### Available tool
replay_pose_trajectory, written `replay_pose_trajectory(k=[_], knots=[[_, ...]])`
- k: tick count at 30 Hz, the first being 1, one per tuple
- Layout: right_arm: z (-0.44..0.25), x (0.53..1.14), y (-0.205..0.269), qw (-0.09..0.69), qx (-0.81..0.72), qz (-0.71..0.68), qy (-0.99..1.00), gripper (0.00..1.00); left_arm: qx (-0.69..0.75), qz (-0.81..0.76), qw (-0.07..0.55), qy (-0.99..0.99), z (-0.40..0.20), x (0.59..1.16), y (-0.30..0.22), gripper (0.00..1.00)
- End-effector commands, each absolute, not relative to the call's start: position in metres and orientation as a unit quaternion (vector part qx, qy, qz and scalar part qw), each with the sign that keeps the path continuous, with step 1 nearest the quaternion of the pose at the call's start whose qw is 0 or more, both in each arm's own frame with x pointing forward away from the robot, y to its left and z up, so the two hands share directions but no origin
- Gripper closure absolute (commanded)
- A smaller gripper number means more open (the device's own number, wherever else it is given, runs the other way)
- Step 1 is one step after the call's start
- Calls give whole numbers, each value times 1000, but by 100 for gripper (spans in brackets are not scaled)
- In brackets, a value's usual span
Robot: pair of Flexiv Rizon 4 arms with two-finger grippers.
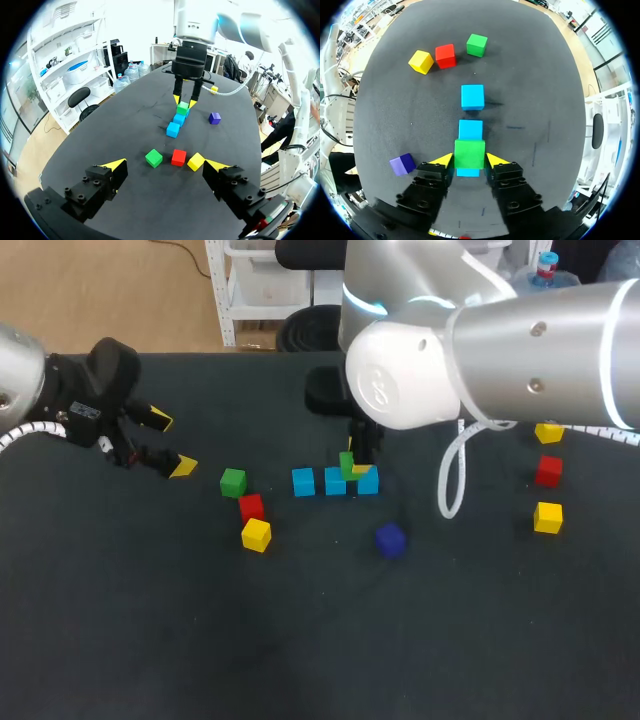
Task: Place the blue cubes, place green cubes on the blue cubes, place the yellow cubes on the green cubes, then place the red cubes on the yellow cubes, and place purple cube on the red cubes.
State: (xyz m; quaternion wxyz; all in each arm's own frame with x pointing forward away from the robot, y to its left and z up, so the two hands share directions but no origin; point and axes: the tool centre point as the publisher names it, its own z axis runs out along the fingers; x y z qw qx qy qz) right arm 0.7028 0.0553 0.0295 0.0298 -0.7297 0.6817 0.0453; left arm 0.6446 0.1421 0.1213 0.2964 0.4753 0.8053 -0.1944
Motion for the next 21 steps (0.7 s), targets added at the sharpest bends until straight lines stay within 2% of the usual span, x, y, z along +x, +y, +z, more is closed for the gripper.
replay_pose_trajectory(k=[1, 2, 3, 4, 7, 12, 21], knots=[[29, 706, 56, 27, -730, 48, 682, 42, 476, -196, 299, 803, 120, 644, 144, 0], [29, 706, 56, 27, -730, 48, 682, 36, 476, -196, 299, 803, 120, 644, 144, 0], [29, 706, 56, 27, -729, 48, 682, 22, 476, -196, 299, 803, 120, 644, 144, 0], [29, 706, 56, 26, -729, 49, 682, 16, 476, -196, 299, 803, 120, 644, 144, 0], [29, 706, 56, 26, -729, 49, 682, 5, 476, -196, 299, 803, 120, 644, 144, 0], [32, 707, 55, 29, -728, 50, 683, 0, 476, -196, 299, 803, 120, 644, 144, 0], [56, 698, 42, 54, -734, 50, 675, 0, 476, -196, 299, 803, 120, 644, 144, 0]])
